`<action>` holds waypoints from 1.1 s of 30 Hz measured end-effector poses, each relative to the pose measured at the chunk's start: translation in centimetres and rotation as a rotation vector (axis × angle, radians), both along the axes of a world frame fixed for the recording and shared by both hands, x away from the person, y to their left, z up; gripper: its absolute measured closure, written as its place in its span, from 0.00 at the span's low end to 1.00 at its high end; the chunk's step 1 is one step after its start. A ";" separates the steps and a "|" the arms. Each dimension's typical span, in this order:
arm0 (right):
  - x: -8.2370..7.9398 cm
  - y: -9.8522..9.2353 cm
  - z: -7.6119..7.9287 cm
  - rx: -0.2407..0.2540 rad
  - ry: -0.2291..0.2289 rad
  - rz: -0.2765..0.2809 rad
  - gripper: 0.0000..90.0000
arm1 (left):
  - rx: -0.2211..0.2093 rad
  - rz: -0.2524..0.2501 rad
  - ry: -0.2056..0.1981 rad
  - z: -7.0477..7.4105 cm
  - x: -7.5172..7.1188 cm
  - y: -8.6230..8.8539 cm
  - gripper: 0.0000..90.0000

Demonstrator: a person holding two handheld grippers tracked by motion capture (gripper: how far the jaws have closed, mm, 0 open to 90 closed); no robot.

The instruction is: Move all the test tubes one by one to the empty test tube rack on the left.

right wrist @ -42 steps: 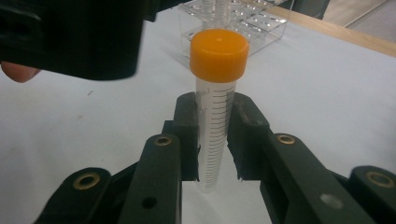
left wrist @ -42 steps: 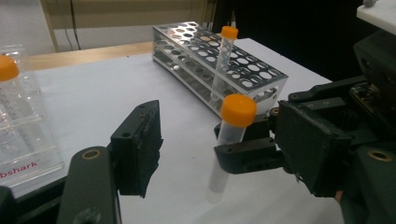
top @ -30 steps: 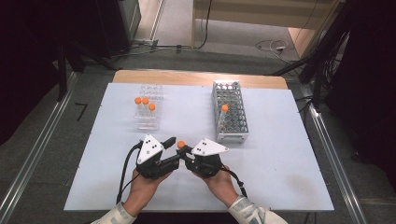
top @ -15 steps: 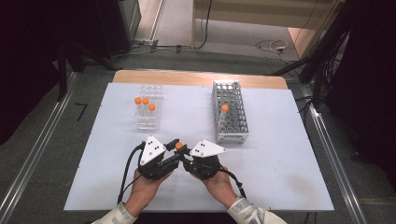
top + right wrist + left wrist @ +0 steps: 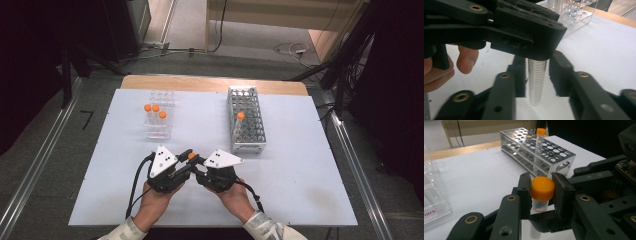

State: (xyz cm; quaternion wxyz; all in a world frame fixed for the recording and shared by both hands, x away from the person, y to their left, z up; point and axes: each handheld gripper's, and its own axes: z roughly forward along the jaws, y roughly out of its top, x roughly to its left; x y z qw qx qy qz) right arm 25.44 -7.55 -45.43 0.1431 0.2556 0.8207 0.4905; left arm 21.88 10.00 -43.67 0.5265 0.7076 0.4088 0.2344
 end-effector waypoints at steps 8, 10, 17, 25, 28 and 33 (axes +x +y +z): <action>0.4 -0.8 0.3 -0.004 0.024 -0.039 0.28 | -0.016 0.026 0.002 0.2 0.4 0.7 0.77; 0.5 -1.0 0.3 -0.006 0.028 -0.041 0.26 | -0.022 0.035 0.004 0.3 0.4 1.0 0.77; 0.5 -2.2 0.4 -0.002 0.034 -0.062 0.24 | -0.035 0.057 0.007 0.7 0.8 1.8 0.77; 0.6 -3.6 0.6 0.001 0.032 -0.088 0.25 | -0.057 0.097 -0.002 1.3 1.5 3.2 0.77; 0.6 -4.1 0.6 0.001 0.032 -0.096 0.25 | -0.068 0.122 0.001 1.5 2.0 3.8 0.77; 0.5 -5.3 0.9 0.006 0.026 -0.115 0.25 | -0.078 0.158 -0.007 2.3 2.8 5.0 0.77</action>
